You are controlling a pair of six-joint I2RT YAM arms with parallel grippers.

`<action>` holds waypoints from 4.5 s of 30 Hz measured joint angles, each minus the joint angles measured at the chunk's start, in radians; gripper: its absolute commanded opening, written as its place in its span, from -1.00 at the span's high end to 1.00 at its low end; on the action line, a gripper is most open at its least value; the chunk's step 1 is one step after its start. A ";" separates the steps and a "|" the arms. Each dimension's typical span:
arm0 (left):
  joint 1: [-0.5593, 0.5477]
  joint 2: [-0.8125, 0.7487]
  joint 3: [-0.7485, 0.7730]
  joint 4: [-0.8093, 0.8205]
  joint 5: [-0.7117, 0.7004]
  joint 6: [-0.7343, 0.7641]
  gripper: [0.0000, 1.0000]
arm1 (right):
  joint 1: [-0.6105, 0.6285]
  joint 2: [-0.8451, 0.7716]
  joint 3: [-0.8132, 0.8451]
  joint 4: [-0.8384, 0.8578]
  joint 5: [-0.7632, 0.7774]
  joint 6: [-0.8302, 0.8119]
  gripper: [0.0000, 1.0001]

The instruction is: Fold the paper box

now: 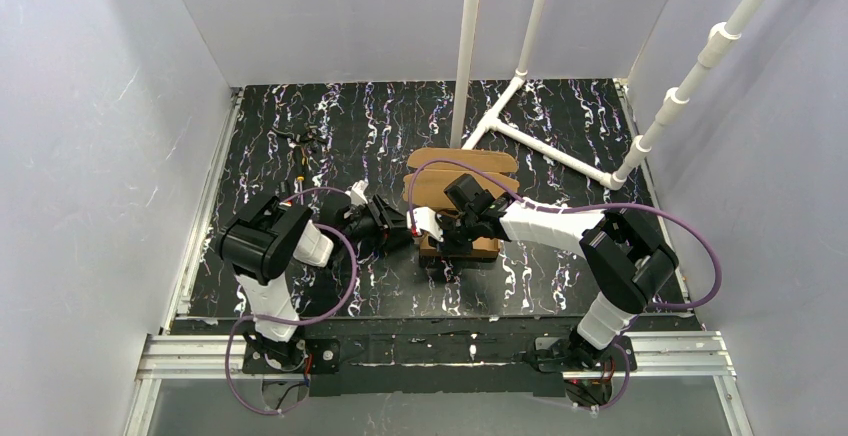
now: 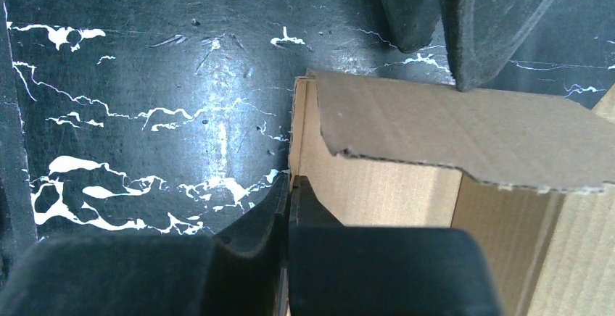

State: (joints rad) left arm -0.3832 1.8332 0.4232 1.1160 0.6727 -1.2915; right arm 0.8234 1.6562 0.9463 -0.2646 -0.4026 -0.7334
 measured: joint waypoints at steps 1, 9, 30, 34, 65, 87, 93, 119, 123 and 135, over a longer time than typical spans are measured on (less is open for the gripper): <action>0.000 -0.009 0.002 -0.015 -0.002 0.010 -0.03 | 0.000 0.000 0.000 0.000 0.000 0.000 0.97; -0.001 -0.096 0.005 -0.130 -0.008 0.069 -0.10 | 0.000 0.000 0.000 0.000 0.000 0.000 0.97; -0.092 -0.229 0.157 -0.560 -0.086 0.276 -0.14 | 0.000 0.000 0.000 0.000 0.000 -0.002 0.97; -0.124 -0.266 0.211 -0.707 -0.142 0.354 -0.07 | 0.000 0.000 0.000 -0.001 -0.001 -0.002 0.97; -0.243 -0.264 0.413 -1.155 -0.418 0.562 0.36 | -0.050 -0.032 0.000 -0.153 -0.077 -0.103 -0.10; -0.295 -0.127 0.608 -1.354 -0.619 0.683 0.44 | -0.294 -0.213 0.015 -0.312 -0.303 -0.230 -0.15; -0.302 -0.106 0.621 -1.382 -0.679 0.717 1.00 | -0.299 -0.223 0.015 -0.312 -0.308 -0.228 -0.15; -0.318 -0.171 0.661 -1.482 -0.829 0.764 0.04 | -0.300 -0.224 0.015 -0.311 -0.311 -0.219 -0.16; -0.305 -0.167 0.668 -1.483 -0.822 0.764 0.26 | -0.300 -0.224 0.015 -0.311 -0.311 -0.219 -0.16; -0.304 -0.084 0.708 -1.477 -0.818 0.790 1.00 | -0.300 -0.224 0.015 -0.311 -0.311 -0.217 -0.16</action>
State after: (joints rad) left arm -0.6868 1.7489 1.1316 -0.3614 -0.1455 -0.5011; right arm 0.5236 1.4322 0.9611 -0.5758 -0.7136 -0.9504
